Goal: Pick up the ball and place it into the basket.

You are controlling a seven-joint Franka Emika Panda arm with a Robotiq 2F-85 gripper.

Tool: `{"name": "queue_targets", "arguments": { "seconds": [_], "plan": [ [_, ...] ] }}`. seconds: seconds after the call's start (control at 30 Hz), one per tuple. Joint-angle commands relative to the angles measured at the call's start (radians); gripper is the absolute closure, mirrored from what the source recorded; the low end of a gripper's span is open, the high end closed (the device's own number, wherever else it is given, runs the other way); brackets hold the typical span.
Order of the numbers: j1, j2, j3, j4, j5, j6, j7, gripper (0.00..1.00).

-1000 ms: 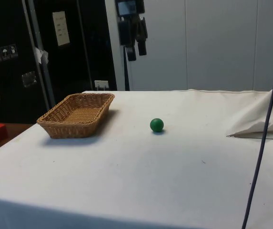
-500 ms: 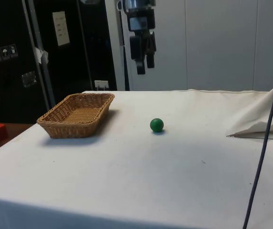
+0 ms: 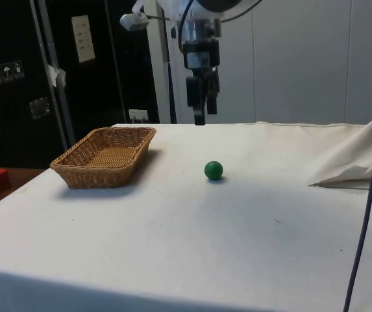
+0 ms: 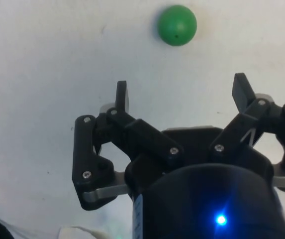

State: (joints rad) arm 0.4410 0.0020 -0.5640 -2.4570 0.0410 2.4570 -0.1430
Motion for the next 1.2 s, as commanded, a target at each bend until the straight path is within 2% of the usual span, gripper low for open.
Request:
{"name": "queue_targets", "arguments": {
  "seconds": [0.0, 0.03, 0.07, 0.27, 0.33, 0.37, 0.4, 0.67, 0.7, 0.73, 0.97, 1.0, 1.03, 1.17],
  "plan": [
    [0.002, 0.008, 0.002, -0.008, 0.020, 0.022, -0.013, 0.00],
    [0.000, 0.007, 0.001, -0.002, 0.005, 0.008, -0.003, 0.00],
    [0.001, 0.019, 0.004, -0.011, 0.030, 0.037, -0.020, 0.00],
    [0.001, 0.056, 0.008, -0.025, 0.062, 0.080, -0.041, 0.00],
    [0.000, 0.061, 0.009, -0.026, 0.067, 0.086, -0.045, 0.00],
    [0.000, 0.064, 0.005, -0.019, 0.050, 0.072, -0.033, 0.00],
    [0.000, 0.072, 0.011, -0.030, 0.080, 0.100, -0.054, 0.00],
    [-0.001, 0.123, 0.023, -0.040, 0.138, 0.149, -0.093, 0.00],
    [0.000, 0.128, 0.016, -0.034, 0.119, 0.137, -0.080, 0.00],
    [-0.001, 0.129, 0.025, -0.040, 0.144, 0.153, -0.096, 0.00],
    [-0.001, 0.168, 0.057, -0.039, 0.186, 0.184, -0.101, 0.00],
    [0.001, 0.170, 0.047, -0.034, 0.162, 0.171, -0.088, 0.00],
    [-0.001, 0.173, 0.062, -0.038, 0.191, 0.188, -0.101, 0.00],
    [-0.003, 0.195, 0.077, -0.037, 0.206, 0.205, -0.102, 0.00]
  ]
}}
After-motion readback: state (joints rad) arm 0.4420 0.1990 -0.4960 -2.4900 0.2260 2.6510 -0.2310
